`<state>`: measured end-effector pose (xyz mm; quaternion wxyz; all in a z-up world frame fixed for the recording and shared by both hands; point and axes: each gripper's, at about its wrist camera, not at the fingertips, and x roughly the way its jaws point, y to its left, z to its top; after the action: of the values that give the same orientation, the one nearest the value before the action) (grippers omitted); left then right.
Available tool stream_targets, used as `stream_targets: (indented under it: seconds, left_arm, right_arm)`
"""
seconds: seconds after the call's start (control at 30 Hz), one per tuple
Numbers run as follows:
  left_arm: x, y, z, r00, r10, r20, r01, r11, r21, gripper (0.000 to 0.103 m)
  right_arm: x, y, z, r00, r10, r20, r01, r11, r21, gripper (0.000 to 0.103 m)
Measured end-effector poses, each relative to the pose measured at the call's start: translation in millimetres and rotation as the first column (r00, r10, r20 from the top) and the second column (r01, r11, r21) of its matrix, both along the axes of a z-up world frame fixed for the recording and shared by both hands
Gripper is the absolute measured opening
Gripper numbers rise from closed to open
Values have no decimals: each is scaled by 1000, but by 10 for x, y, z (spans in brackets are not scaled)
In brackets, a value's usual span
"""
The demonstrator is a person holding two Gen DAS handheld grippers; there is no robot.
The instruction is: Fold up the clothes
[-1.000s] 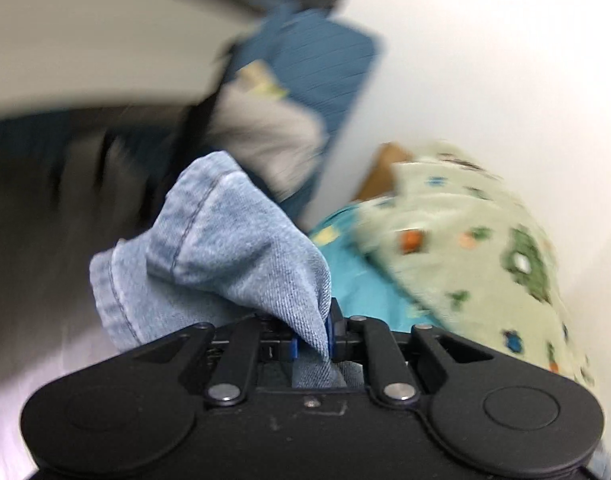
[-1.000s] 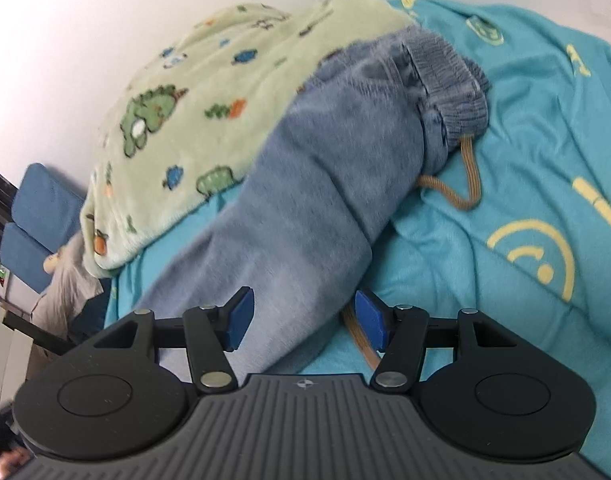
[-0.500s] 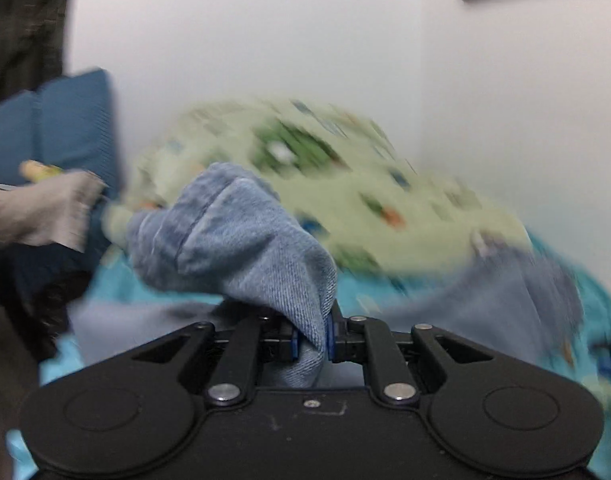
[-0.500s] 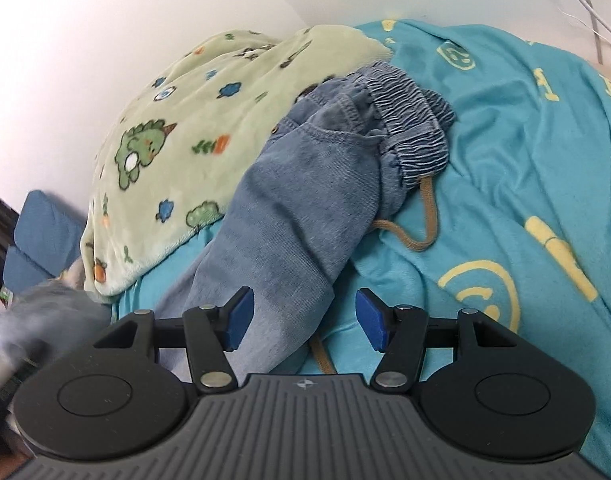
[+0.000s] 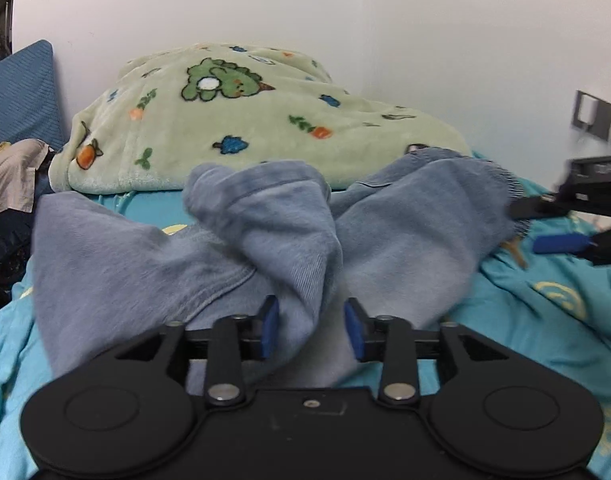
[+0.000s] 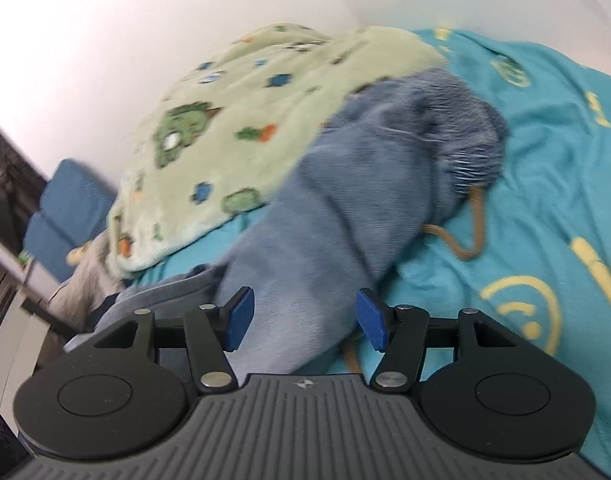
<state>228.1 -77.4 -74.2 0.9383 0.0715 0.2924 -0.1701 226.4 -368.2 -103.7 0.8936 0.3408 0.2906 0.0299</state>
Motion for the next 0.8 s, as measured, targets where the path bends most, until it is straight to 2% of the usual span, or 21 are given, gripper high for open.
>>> stream_targets:
  seconds: [0.07, 0.2, 0.33, 0.4, 0.47, 0.63, 0.8]
  left_arm:
    - [-156, 97, 110, 1000, 8, -17, -8, 1000, -15, 41]
    - [-450, 314, 315, 998, 56, -4, -56, 998, -42, 54]
    - [-572, 479, 414, 991, 126, 51, -123, 991, -58, 60]
    - [-526, 519, 381, 986, 155, 57, -150, 986, -74, 61]
    - [-449, 554, 310, 985, 165, 53, -160, 983, -86, 61]
    - [-244, 568, 99, 977, 198, 80, -201, 979, 25, 61]
    - [-109, 659, -82, 965, 244, 92, -253, 963, 94, 66]
  right_arm:
    - [-1, 63, 30, 999, 29, 39, -29, 1000, 1, 60]
    - [-4, 205, 49, 992, 84, 95, -86, 996, 18, 60]
    - [20, 384, 130, 976, 137, 171, -136, 991, -19, 61]
    - [61, 487, 169, 961, 171, 218, -170, 985, -21, 70]
    - [191, 627, 188, 954, 203, 222, -202, 979, -27, 73]
    - [589, 1030, 68, 953, 252, 166, -242, 967, -78, 80]
    - [848, 1203, -154, 952, 280, 119, -274, 959, -67, 84]
